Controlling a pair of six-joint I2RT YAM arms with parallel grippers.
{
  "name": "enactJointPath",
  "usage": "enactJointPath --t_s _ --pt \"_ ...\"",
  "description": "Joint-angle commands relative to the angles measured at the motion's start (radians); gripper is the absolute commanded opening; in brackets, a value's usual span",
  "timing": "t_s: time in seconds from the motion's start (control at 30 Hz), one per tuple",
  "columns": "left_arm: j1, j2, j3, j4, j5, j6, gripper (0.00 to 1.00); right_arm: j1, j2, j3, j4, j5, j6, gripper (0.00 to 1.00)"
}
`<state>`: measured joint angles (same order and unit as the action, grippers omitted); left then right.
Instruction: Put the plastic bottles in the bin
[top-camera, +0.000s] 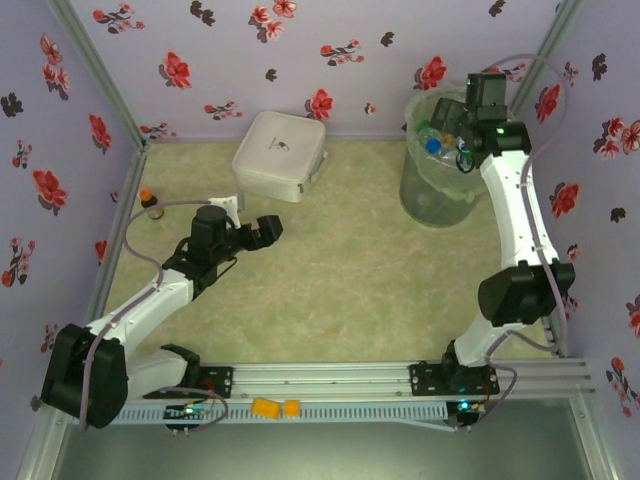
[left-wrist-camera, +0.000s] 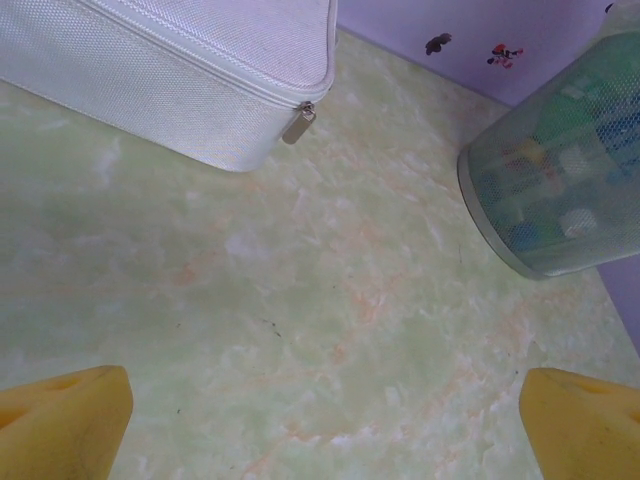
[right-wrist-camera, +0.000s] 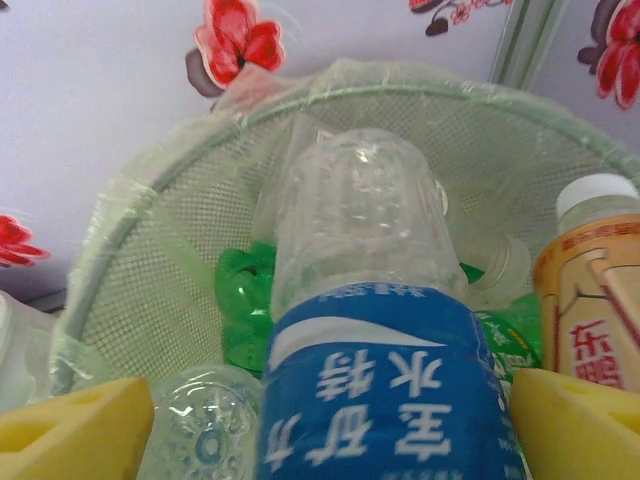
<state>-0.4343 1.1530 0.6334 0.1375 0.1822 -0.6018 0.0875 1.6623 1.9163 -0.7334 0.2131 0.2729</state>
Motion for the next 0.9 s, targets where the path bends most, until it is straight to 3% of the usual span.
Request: enactJointPath --t_s 0.0,0.17,0.27,0.4,0.63,0.8,0.87 --pt "-0.007 -0.002 0.028 -0.003 -0.028 0.024 1.0 0.0 -0.075 0.018 0.023 0.011 0.002 0.95" --pt "-0.007 -0.02 0.023 -0.002 -0.063 0.023 1.0 0.006 -0.172 -0.098 0.117 -0.038 0.007 1.0" --pt "-0.006 -0.041 0.025 -0.01 -0.096 0.031 1.0 0.016 -0.237 -0.177 0.146 -0.144 0.006 1.0" --pt "-0.002 -0.081 0.01 -0.012 -0.18 0.035 1.0 0.099 -0.363 -0.337 0.19 -0.236 -0.022 1.0" --pt "0.038 -0.141 0.007 -0.012 -0.272 0.017 1.0 0.296 -0.551 -0.683 0.284 -0.286 -0.047 1.0" --pt "0.084 -0.169 0.0 -0.033 -0.324 0.009 1.0 0.319 -0.586 -0.96 0.402 -0.256 -0.074 1.0" --pt "0.104 -0.175 0.002 -0.067 -0.338 0.02 1.0 0.319 -0.597 -1.049 0.457 -0.188 -0.079 1.0"
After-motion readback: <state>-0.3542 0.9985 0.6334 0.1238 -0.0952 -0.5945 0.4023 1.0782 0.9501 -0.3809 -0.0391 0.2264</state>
